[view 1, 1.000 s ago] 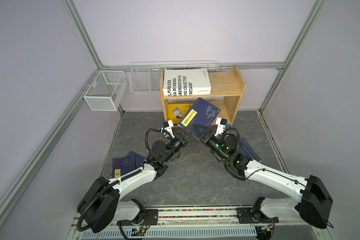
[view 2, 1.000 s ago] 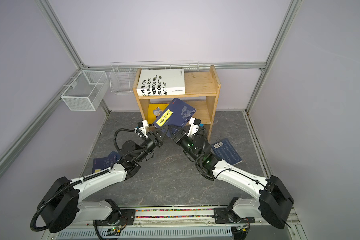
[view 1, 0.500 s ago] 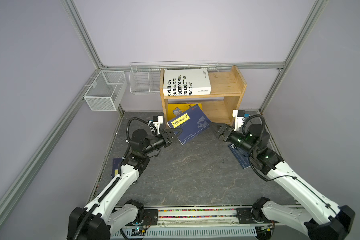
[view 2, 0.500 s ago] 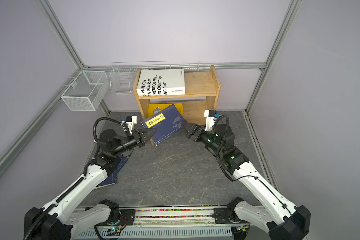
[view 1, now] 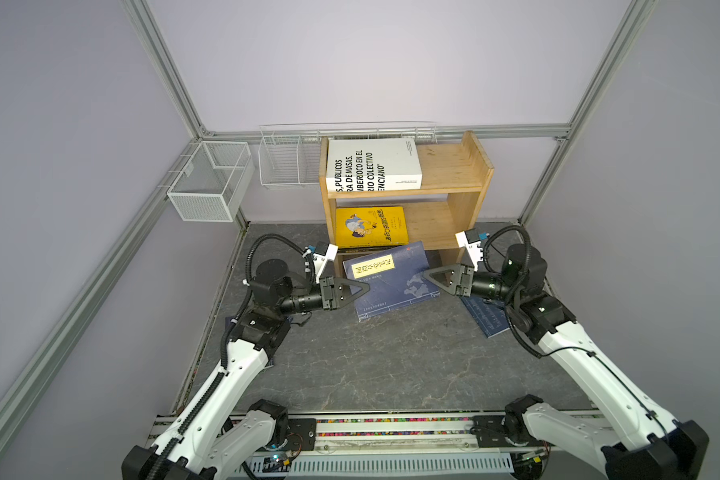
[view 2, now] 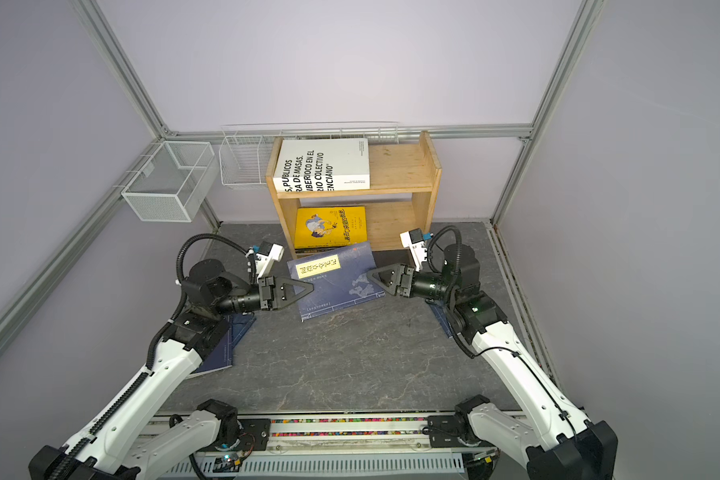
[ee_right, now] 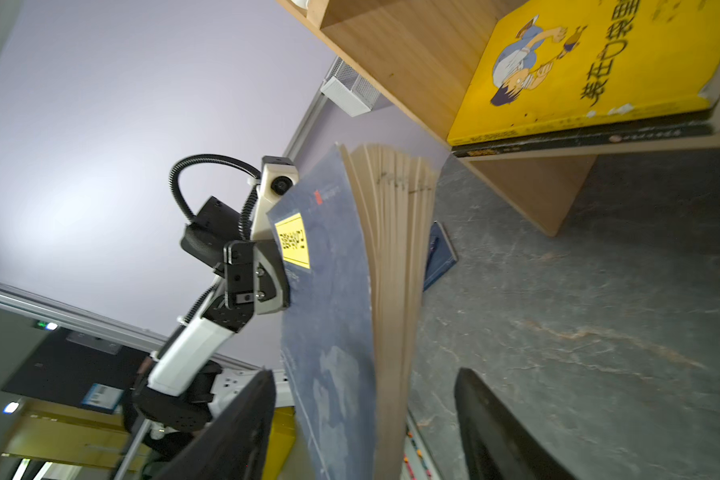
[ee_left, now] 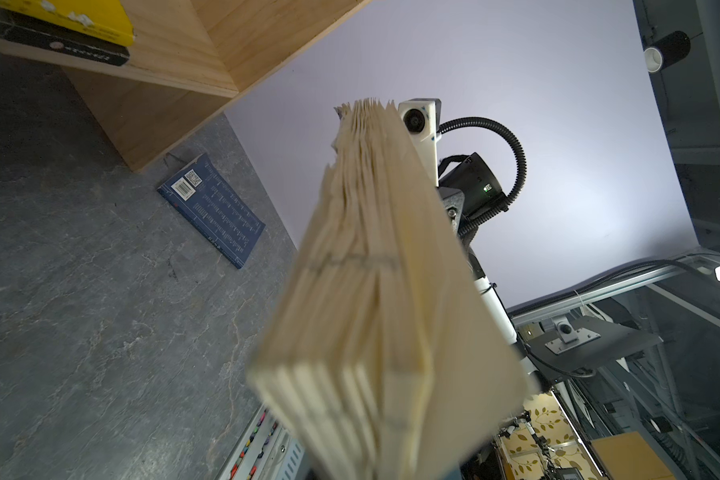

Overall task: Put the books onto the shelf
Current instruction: 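Hold the blue book with both grippers and lower it before the lower shelf, then slide the blue book into the lower shelf with the right gripper while the left withdraws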

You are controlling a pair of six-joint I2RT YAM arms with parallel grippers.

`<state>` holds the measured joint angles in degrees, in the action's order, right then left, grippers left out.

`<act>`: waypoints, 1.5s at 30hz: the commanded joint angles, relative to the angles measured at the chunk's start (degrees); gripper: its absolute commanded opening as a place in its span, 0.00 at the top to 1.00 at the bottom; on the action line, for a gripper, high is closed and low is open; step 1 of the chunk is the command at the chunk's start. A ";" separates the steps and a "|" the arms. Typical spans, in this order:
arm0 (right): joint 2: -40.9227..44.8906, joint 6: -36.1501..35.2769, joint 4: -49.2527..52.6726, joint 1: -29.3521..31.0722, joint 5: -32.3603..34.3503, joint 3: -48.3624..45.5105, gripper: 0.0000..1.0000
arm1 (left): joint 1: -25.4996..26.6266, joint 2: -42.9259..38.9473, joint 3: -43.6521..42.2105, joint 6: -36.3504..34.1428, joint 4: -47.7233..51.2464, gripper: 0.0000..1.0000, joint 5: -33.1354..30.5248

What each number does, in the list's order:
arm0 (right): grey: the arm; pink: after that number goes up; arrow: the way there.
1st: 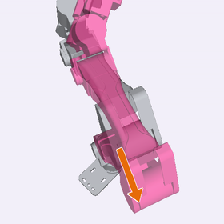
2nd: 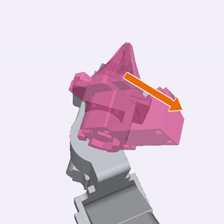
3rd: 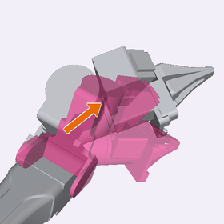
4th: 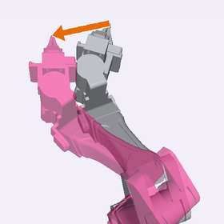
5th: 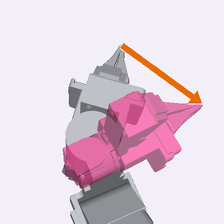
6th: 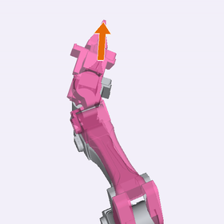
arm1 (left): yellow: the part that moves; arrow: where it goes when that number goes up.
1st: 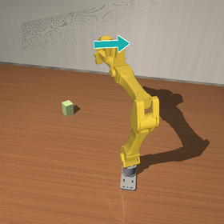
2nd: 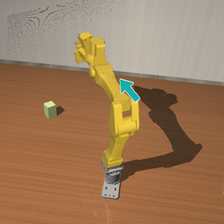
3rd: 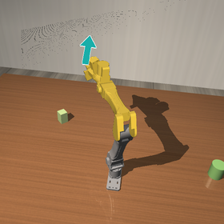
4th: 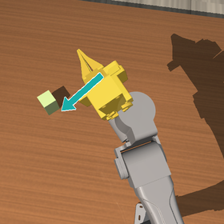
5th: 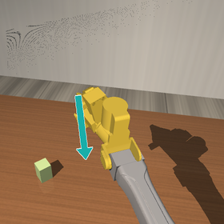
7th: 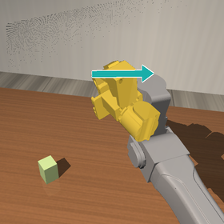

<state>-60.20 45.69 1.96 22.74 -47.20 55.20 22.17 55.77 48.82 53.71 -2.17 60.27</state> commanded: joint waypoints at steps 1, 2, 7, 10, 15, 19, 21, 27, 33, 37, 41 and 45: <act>1.43 1.70 -1.11 0.80 -4.38 -2.29 0.39 | -0.37 0.12 3.94 -2.45 -0.74 1.00 1.69; 1.73 1.85 -1.17 1.18 -4.55 -2.66 0.41 | -0.35 0.29 4.15 -2.55 -0.82 1.00 1.61; 1.96 1.99 -1.35 4.55 -3.49 -3.36 0.52 | -0.36 1.33 4.99 -2.54 -1.66 1.00 1.60; 1.07 2.19 -0.89 4.98 -2.68 -3.04 0.59 | -0.34 1.46 4.74 -2.39 -2.77 1.00 1.74; 1.42 1.97 -1.43 4.93 -1.27 -3.16 0.63 | -0.34 1.58 4.54 -2.53 -3.23 1.00 2.66; 2.23 2.74 -0.94 3.96 -0.61 -3.26 0.71 | -0.30 1.24 4.45 -4.47 -1.10 1.00 2.06; 2.46 3.41 -1.32 3.79 -0.79 -3.58 0.72 | -0.36 1.24 4.45 -4.50 -1.10 1.00 2.31; 3.38 5.59 -4.49 3.44 -0.61 -6.04 0.76 | -0.34 1.75 4.87 -4.49 -1.43 1.00 2.57; 5.12 5.61 -5.01 2.83 1.74 -6.91 0.83 | -0.44 2.54 5.07 -5.62 -0.09 1.00 0.33; 5.89 9.38 -10.12 2.91 8.89 -9.74 0.89 | -0.49 2.58 11.03 -18.44 18.47 0.79 -14.81; 4.20 14.66 -22.15 4.40 18.64 -13.80 0.90 | -0.50 2.26 15.18 -22.50 23.13 0.68 -28.62; -0.96 13.93 -24.34 5.77 21.18 -9.93 0.94 | -0.57 3.43 19.50 -24.81 25.19 0.66 -37.54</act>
<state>-59.13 57.89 -14.52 27.55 -31.48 42.87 21.85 59.07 65.01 34.02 18.76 33.71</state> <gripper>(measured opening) 0.113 0.336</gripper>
